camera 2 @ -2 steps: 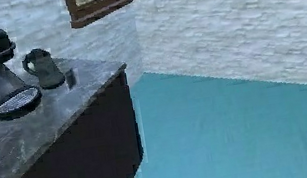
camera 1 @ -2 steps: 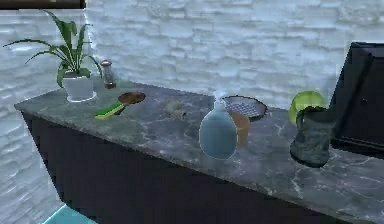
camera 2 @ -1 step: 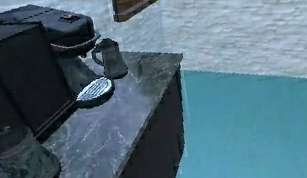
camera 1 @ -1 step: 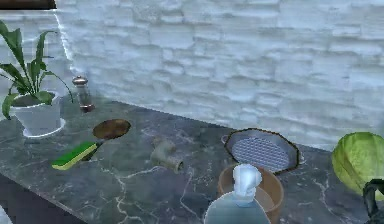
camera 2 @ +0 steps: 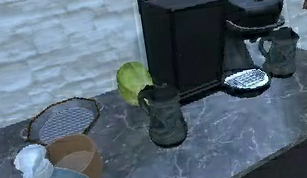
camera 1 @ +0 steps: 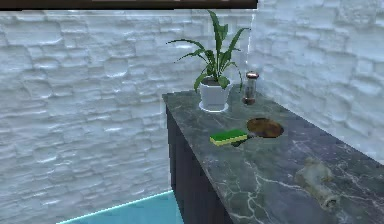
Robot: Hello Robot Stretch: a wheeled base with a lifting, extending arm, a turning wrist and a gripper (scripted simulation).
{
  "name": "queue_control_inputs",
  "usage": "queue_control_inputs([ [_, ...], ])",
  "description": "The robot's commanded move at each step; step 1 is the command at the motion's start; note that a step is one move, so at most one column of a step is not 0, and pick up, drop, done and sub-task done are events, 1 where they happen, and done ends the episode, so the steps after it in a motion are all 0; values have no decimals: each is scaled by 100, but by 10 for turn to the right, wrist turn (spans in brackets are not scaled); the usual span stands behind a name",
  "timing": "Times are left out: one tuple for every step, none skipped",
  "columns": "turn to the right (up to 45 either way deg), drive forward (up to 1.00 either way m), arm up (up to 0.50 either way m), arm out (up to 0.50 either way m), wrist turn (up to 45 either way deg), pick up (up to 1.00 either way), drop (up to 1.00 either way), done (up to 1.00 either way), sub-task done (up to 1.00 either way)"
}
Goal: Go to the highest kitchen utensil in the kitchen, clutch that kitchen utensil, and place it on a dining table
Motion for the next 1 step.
queue_control_inputs([
  [-210, 0, 0, 0, 0, 0, 0, 0, 0],
])
